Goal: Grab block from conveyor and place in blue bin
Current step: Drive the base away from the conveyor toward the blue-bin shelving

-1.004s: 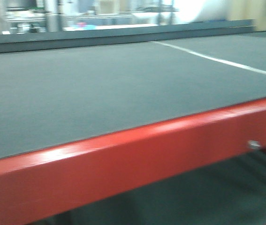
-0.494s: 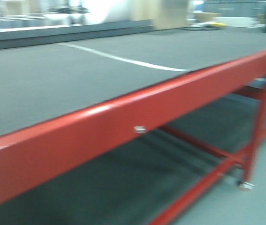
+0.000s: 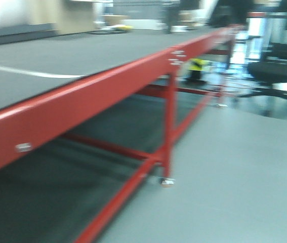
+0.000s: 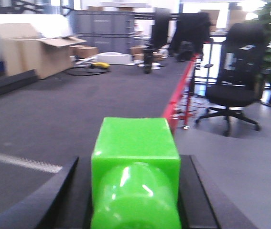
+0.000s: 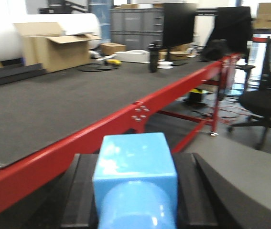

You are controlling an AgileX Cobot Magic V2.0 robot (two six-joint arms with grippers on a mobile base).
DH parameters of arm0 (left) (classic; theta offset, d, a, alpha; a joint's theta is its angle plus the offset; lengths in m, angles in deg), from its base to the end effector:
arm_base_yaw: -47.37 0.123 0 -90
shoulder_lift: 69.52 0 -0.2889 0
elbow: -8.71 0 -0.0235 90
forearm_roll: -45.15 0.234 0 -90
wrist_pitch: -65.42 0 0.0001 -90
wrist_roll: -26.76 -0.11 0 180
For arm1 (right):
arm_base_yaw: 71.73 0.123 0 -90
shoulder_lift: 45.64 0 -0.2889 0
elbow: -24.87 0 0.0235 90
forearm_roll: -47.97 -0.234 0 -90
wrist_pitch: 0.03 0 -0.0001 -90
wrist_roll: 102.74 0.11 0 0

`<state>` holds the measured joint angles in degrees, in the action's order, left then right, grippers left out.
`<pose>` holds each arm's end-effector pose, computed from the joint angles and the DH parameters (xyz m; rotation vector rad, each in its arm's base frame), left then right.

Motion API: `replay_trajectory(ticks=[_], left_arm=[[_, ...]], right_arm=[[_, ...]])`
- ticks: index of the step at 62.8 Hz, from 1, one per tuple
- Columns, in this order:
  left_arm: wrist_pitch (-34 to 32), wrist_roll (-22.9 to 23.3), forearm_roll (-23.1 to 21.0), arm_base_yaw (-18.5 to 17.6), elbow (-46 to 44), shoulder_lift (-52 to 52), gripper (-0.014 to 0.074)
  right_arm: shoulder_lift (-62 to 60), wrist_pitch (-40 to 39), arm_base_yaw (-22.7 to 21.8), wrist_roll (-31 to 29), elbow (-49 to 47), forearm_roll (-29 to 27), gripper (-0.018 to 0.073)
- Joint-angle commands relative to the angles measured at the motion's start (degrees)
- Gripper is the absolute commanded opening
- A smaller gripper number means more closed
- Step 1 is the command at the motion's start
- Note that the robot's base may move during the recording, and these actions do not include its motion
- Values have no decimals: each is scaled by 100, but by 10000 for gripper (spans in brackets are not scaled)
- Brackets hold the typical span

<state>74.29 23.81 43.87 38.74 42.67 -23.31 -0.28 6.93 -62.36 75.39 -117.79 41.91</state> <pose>0.1350 -0.0209 0.3964 0.1425 1.5483 -0.0984 0.1341 0.0236 0.3822 -0.0815 1.5654 0.1956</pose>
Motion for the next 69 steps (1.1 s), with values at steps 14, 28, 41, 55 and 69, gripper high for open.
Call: replay_trajectory(ticks=[14,28,41,55,69], left_arm=[[-95,11,1,-39,-13,-3,-111],[-95,11,1,-39,-13,-3,-111],[-95,11,1,-39,-13,-3,-111],[-95,11,1,-39,-13,-3,-111],[-95,11,1,-39,-13,-3,-111]], right_arm=[[-31,-98,-4,-24,13,41,-162],[-31,-98,-4,-24,13,41,-162],[-31,-98,-4,-24,13,41,-162],[-31,-98,-4,-24,13,41,-162],[-31,-98,-4,-24,13,41,-162]])
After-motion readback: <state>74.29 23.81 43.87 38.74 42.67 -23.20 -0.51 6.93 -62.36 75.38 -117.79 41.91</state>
